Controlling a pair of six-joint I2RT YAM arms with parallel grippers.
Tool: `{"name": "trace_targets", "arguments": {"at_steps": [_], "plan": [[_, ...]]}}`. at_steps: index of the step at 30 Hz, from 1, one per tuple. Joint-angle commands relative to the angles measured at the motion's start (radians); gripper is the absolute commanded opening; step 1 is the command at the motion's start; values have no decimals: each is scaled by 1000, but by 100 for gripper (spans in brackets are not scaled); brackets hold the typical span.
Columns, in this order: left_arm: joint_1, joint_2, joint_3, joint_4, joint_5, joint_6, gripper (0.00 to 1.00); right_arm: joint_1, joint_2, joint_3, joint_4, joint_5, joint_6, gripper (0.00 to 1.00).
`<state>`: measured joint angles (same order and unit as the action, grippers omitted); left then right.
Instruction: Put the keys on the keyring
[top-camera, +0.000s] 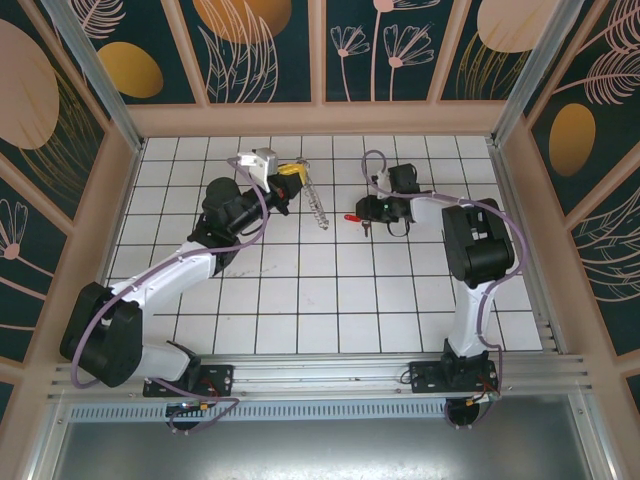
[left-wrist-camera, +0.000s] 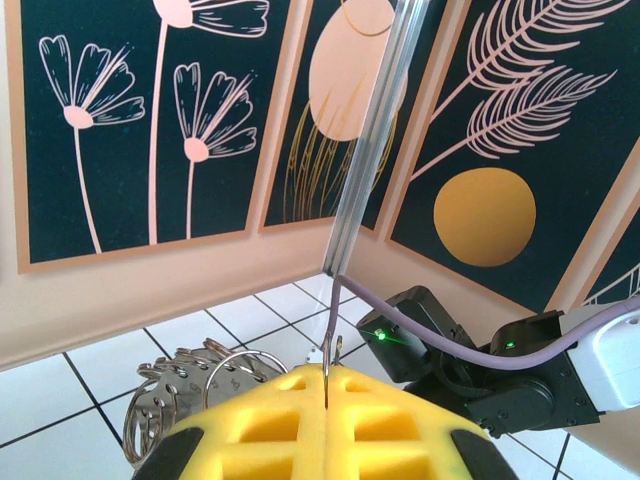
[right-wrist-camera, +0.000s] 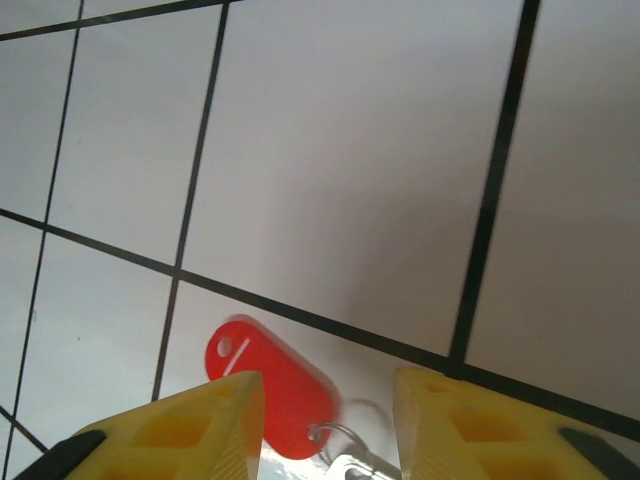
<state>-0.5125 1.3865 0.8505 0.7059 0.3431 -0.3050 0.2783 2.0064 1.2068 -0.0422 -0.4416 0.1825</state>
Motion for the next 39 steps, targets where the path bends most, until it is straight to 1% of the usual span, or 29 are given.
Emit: {"name": "trace_targets", "arguments": {"at_steps": [1,13,16,19,24,39], "plan": [[-5,-17,-10,55,24,-12,0,7,1,-31,42,-30,8,38],[-5,-5,-24,87,37,-20,0,15,-69,-120,70,-69,32,33],[-6,-5,-30,96,37,-24,0,23,-96,-145,85,-88,42,29],[-5,-3,-30,96,38,-27,0,30,-124,-163,94,-91,49,29],[-6,1,-31,108,48,-35,0,38,-142,-161,91,-65,55,30],[-6,8,-28,115,54,-46,0,59,-109,-136,42,17,1,32]]}}
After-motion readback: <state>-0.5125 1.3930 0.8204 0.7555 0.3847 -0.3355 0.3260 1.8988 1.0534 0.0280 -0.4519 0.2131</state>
